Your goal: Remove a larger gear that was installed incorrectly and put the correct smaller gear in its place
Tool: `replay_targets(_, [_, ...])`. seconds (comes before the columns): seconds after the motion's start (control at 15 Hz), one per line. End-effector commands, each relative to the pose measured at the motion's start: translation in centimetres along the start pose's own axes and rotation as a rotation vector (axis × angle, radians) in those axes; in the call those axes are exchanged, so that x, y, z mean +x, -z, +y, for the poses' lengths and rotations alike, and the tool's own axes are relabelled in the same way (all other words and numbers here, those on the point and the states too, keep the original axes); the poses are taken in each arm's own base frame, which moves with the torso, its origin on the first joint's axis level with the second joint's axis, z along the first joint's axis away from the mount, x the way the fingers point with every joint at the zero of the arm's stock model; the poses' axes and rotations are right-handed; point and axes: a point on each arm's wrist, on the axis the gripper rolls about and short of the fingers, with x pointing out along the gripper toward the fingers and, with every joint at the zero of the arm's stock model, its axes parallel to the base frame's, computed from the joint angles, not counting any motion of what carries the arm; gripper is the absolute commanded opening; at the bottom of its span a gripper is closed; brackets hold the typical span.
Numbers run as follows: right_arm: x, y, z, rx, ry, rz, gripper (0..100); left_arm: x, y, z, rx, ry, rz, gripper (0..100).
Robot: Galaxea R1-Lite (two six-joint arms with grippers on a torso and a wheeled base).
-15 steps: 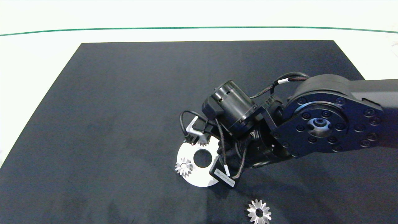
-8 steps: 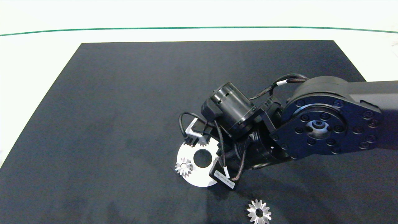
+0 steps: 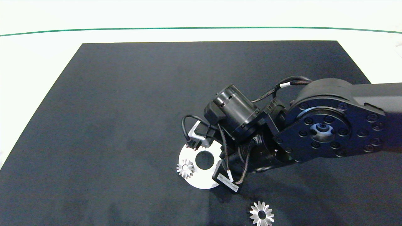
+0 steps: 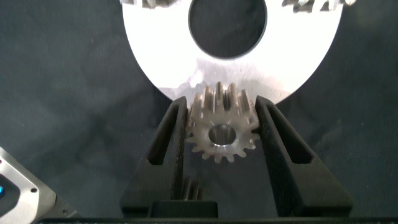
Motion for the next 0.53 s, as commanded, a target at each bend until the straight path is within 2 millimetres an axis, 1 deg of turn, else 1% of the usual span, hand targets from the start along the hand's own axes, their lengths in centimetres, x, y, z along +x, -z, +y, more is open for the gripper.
replay_targets(0.07, [0.01, 0.29, 0.05, -0.002, -0.002, 0.012, 28, -0.09, 0.11, -0.02, 0.001, 0.000, 0.003, 100])
replay_targets(0.53, [0.35, 0.07, 0.08, 0.000, 0.000, 0.002, 28, -0.18, 0.15, -0.02, 0.001, -0.001, 0.000, 100])
